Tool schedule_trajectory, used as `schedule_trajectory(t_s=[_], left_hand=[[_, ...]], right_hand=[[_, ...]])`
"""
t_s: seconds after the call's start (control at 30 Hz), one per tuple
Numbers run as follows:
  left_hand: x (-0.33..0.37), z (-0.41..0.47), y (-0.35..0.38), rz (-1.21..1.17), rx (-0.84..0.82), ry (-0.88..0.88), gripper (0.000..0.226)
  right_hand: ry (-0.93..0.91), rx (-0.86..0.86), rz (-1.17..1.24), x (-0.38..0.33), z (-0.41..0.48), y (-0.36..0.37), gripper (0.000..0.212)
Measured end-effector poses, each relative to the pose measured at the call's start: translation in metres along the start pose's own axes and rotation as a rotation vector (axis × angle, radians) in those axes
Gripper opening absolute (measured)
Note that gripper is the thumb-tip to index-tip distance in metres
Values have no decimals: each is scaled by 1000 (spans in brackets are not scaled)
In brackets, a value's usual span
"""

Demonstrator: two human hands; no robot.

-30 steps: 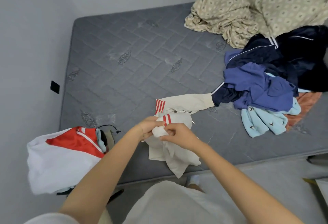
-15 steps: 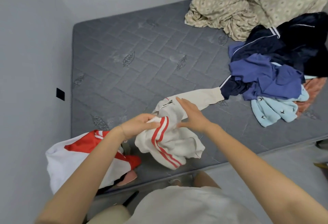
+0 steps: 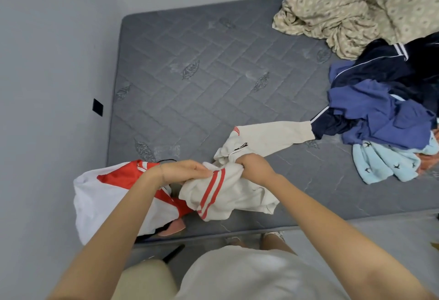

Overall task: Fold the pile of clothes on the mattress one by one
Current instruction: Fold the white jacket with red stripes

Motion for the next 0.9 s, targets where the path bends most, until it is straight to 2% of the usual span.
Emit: schedule_trajectory(t_s=[0.07,0.17,0.23,0.3,0.33,0.4,0.47,0.5,0.6,0.67,0.77,0.83,0.9], left_hand=[[-5,15,-3,-26,82,-152,52],[-10,55,1,-200,255,-273,59],[-9,75,15,-287,243,-318,69],[-7,93,34,-356,168,-363,75],[-6,99,41,-337,140,-372,70],[-5,107,47,-225,131,-361,54],[-8,109,46,-184,213,-302,47],[-11,108,44,-218,254,-266,44],[-15,99,42,-523,335,-107,35],[-11,88,41,-633,323,11,30],[2,65,39,-672,256,183,25],[13,45,38,-627,239,253,38],[26,23,35,-573,243,311,49]], right_hand=[[-9,40,25,5,-7,-7,45],[-64,49,23,3,-17,-12,34],[-132,35,42,-4,-23,-7,35],[-190,49,93,-10,-31,-1,48],[-213,56,124,-10,-35,2,48],[-229,31,186,-6,-42,8,29],[-216,-1,224,4,-45,8,9],[-183,-23,271,11,-46,6,7],[-35,-95,480,33,-47,-2,18],[13,-81,524,45,-43,-11,29],[29,46,587,55,-35,-33,46],[45,108,543,58,-29,-48,65],[41,58,470,57,-22,-58,92]])
Point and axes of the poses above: each hand's wrist, its own z-axis towards the middle knuckle, its own y-axis out of the palm, x = y × z, the point moved 4 cm from there along z, towards the middle knuckle, and after that the axes turned 10 degrees about z, right-handed, at the moved point
